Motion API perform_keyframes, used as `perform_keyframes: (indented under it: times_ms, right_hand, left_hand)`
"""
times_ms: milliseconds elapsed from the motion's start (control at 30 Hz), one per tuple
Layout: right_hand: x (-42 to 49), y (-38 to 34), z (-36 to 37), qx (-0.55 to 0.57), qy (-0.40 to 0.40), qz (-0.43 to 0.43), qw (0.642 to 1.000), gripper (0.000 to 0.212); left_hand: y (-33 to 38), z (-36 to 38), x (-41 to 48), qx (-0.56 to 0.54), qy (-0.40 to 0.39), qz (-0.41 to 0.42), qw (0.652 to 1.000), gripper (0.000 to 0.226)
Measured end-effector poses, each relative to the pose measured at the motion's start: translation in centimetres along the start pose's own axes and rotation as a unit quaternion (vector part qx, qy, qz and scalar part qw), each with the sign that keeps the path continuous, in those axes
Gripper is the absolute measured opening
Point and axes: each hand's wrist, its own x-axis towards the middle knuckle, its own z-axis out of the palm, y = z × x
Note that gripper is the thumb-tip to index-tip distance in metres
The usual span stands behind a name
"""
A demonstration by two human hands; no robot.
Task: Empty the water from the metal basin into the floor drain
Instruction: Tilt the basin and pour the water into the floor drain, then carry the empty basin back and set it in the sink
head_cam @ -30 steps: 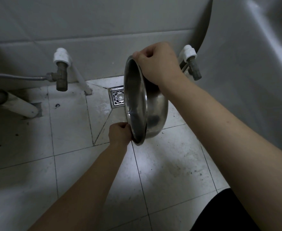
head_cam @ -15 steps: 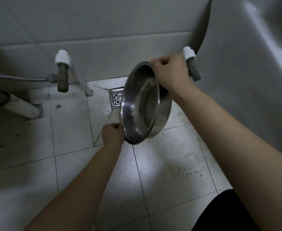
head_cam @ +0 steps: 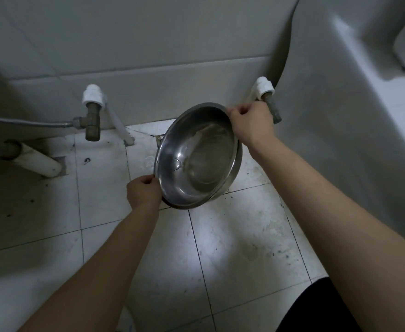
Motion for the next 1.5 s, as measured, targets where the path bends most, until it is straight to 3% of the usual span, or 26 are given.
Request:
perform_keyframes:
  times_ms: [67, 167, 300, 400, 533, 800, 933, 1367, 1500]
  right_hand:
    - [0.0, 0.5, -0.1, -0.007, 0.002, 0.001, 1.0, 0.036]
    - [0.1, 1.1, -0.3, -0.008, 0.007, 0.004, 1.0, 0.038]
    - [-0.1, 1.5, -0.6, -0.026, 0.009, 0.011, 1.0, 0.031]
    - [-0.2, 2.0, -0.7, -0.038, 0.009, 0.009, 0.999, 0.03]
    - [-0.5, 2.2, -1.0, -0.047, 0.006, 0.028, 0.999, 0.032]
    - [-0.9, 2.1, -1.4, -0.024, 0.005, 0.062, 0.998, 0.031]
    - [-1.1, 1.9, -1.8, -0.004, 0.01, 0.071, 0.997, 0.026]
    - [-3.8, -0.6, -5.3, 0.043, 0.048, 0.097, 0.993, 0.045]
    - [-6.2, -2.2, -8.0, 0.079, 0.056, 0.112, 0.989, 0.036]
  left_hand:
    - [0.5, -0.2, 0.1, -0.005, 0.011, 0.001, 1.0, 0.025]
    - [1.2, -0.6, 0.1, -0.022, 0.023, 0.009, 0.999, 0.032]
    - [2.0, -0.9, -0.1, -0.045, 0.041, 0.019, 0.998, 0.021]
    - [2.8, -1.0, -0.2, -0.064, 0.047, 0.025, 0.997, 0.031]
    - [4.2, -1.3, -0.1, -0.078, 0.063, 0.046, 0.994, 0.019]
    - [7.0, -2.2, -0.4, -0.103, 0.085, 0.098, 0.986, 0.02]
    - [8.4, -2.7, -1.0, -0.105, 0.084, 0.126, 0.983, 0.021]
    - [13.3, -4.9, -5.5, -0.085, 0.075, 0.154, 0.982, 0.026]
    - [15.8, -6.6, -8.6, -0.067, 0.058, 0.164, 0.983, 0.027]
